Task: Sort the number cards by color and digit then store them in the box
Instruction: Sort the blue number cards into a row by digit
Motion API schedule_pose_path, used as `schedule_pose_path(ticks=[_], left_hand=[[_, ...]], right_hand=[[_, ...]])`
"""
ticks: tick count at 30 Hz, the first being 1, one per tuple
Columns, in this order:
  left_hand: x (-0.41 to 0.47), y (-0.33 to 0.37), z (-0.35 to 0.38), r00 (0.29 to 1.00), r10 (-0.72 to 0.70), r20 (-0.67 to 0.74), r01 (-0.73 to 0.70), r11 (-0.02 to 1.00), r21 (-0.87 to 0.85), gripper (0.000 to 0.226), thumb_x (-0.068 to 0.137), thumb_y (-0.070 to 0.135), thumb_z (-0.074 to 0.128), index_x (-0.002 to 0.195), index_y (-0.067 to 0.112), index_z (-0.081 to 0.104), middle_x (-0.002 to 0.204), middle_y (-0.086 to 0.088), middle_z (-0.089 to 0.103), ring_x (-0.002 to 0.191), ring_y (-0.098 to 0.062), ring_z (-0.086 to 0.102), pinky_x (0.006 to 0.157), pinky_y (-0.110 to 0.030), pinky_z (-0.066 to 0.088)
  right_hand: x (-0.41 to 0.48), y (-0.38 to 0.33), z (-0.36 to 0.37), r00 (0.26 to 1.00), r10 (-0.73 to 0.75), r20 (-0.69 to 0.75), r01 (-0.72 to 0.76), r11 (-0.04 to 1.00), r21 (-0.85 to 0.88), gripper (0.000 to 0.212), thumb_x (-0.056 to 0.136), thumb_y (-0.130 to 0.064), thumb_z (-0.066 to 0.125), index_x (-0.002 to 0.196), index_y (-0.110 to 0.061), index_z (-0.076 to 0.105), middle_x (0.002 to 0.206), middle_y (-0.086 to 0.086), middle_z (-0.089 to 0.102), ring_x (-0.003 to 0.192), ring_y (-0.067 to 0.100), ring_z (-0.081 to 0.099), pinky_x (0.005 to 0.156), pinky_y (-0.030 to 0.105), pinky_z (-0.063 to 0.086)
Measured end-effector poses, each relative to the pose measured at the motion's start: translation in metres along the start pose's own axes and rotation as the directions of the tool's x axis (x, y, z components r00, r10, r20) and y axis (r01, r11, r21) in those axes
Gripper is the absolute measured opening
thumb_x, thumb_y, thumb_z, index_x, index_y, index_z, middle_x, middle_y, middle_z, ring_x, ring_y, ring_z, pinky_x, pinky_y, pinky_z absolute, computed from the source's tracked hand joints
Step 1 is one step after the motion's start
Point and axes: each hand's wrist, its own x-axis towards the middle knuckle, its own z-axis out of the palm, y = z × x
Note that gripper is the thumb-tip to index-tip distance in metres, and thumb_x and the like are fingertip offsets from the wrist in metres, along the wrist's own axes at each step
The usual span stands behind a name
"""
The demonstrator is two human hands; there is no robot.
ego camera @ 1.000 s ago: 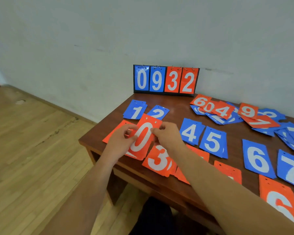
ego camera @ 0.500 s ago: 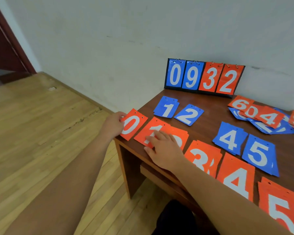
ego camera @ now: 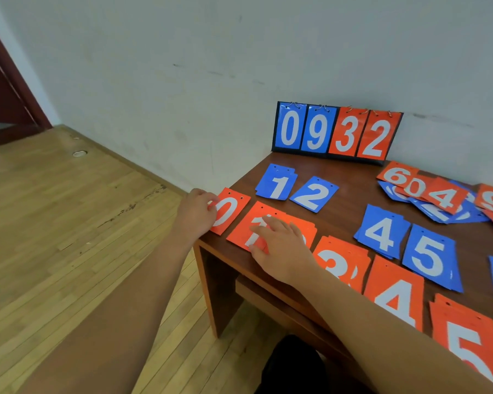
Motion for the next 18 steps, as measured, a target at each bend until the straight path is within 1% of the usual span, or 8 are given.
schedule_pose_path(ticks=[3, 5, 7, 9, 11, 13, 15, 18], left_hand=[[-0.002, 0.019, -0.004, 0.999, 0.039, -0.012, -0.04, 0.996, -0.086, 0.022, 0.096, 0.021, 0.052, 0.111, 0.022, 0.069, 0.128, -0.004, 0.058, 0.12, -0.022, 0.051, 0.102, -0.037, 0.044], [-0.002, 0.042, -0.002, 0.997, 0.083, 0.004, -0.081, 0.984, -0.158, 0.02, 0.095, 0.022, 0.052, 0.107, 0.024, 0.069, 0.12, 0.0, 0.058, 0.117, -0.018, 0.051, 0.1, -0.036, 0.045], [-0.001, 0.072, 0.005, 0.989, 0.147, 0.016, -0.141, 0.97, -0.199, 0.019, 0.094, 0.02, 0.054, 0.105, 0.024, 0.069, 0.114, 0.001, 0.06, 0.113, -0.017, 0.052, 0.096, -0.032, 0.044], [0.004, 0.106, 0.017, 0.975, 0.218, 0.034, -0.205, 0.952, -0.227, 0.019, 0.091, 0.016, 0.058, 0.104, 0.019, 0.07, 0.109, -0.003, 0.062, 0.107, -0.019, 0.056, 0.089, -0.024, 0.04], [0.01, 0.143, 0.032, 0.954, 0.287, 0.083, -0.262, 0.938, -0.227, 0.019, 0.091, 0.014, 0.059, 0.106, 0.016, 0.07, 0.11, -0.004, 0.065, 0.105, -0.019, 0.057, 0.086, -0.021, 0.037], [0.016, 0.182, 0.049, 0.928, 0.344, 0.146, -0.304, 0.921, -0.242, 0.019, 0.093, 0.017, 0.059, 0.11, 0.016, 0.067, 0.113, -0.004, 0.063, 0.108, -0.018, 0.057, 0.089, -0.025, 0.041], [0.021, 0.223, 0.065, 0.902, 0.396, 0.172, -0.347, 0.903, -0.255, 0.024, 0.094, 0.021, 0.059, 0.117, 0.016, 0.062, 0.117, -0.003, 0.059, 0.11, -0.019, 0.056, 0.091, -0.027, 0.043], [0.026, 0.281, 0.094, 0.868, 0.446, 0.218, -0.384, 0.882, -0.273, 0.033, 0.095, 0.026, 0.06, 0.126, 0.016, 0.055, 0.119, 0.0, 0.057, 0.108, -0.016, 0.057, 0.089, -0.027, 0.045]], right_hand=[[-0.003, 0.01, -0.019, 0.995, 0.03, -0.093, -0.025, 0.998, 0.051, 0.051, 0.098, -0.046, 0.045, 0.146, -0.031, 0.04, 0.159, -0.001, 0.028, 0.147, 0.02, 0.02, 0.121, 0.047, 0.013], [-0.004, 0.027, -0.037, 0.985, 0.086, -0.15, -0.077, 0.995, 0.062, 0.052, 0.098, -0.046, 0.046, 0.145, -0.025, 0.042, 0.155, 0.001, 0.033, 0.144, 0.02, 0.027, 0.12, 0.045, 0.02], [-0.007, 0.053, -0.057, 0.968, 0.159, -0.196, -0.147, 0.987, 0.071, 0.052, 0.097, -0.045, 0.048, 0.143, -0.02, 0.044, 0.15, 0.004, 0.04, 0.139, 0.021, 0.034, 0.116, 0.044, 0.027], [-0.013, 0.087, -0.076, 0.941, 0.234, -0.245, -0.216, 0.971, 0.101, 0.052, 0.095, -0.043, 0.052, 0.139, -0.016, 0.048, 0.143, 0.006, 0.046, 0.133, 0.022, 0.041, 0.111, 0.043, 0.034], [-0.021, 0.122, -0.093, 0.91, 0.306, -0.281, -0.288, 0.952, 0.104, 0.052, 0.094, -0.043, 0.054, 0.138, -0.014, 0.049, 0.14, 0.008, 0.047, 0.128, 0.024, 0.045, 0.108, 0.044, 0.037], [-0.032, 0.158, -0.109, 0.88, 0.369, -0.299, -0.358, 0.929, 0.093, 0.053, 0.094, -0.043, 0.054, 0.138, -0.013, 0.047, 0.137, 0.01, 0.047, 0.124, 0.027, 0.048, 0.106, 0.046, 0.039], [-0.045, 0.193, -0.123, 0.847, 0.433, -0.308, -0.427, 0.9, 0.089, 0.052, 0.094, -0.042, 0.054, 0.137, -0.012, 0.047, 0.134, 0.01, 0.048, 0.119, 0.029, 0.051, 0.103, 0.046, 0.041], [-0.064, 0.244, -0.137, 0.797, 0.507, -0.328, -0.509, 0.856, 0.085, 0.046, 0.093, -0.038, 0.055, 0.128, -0.008, 0.051, 0.124, 0.013, 0.05, 0.115, 0.033, 0.052, 0.096, 0.044, 0.044]])
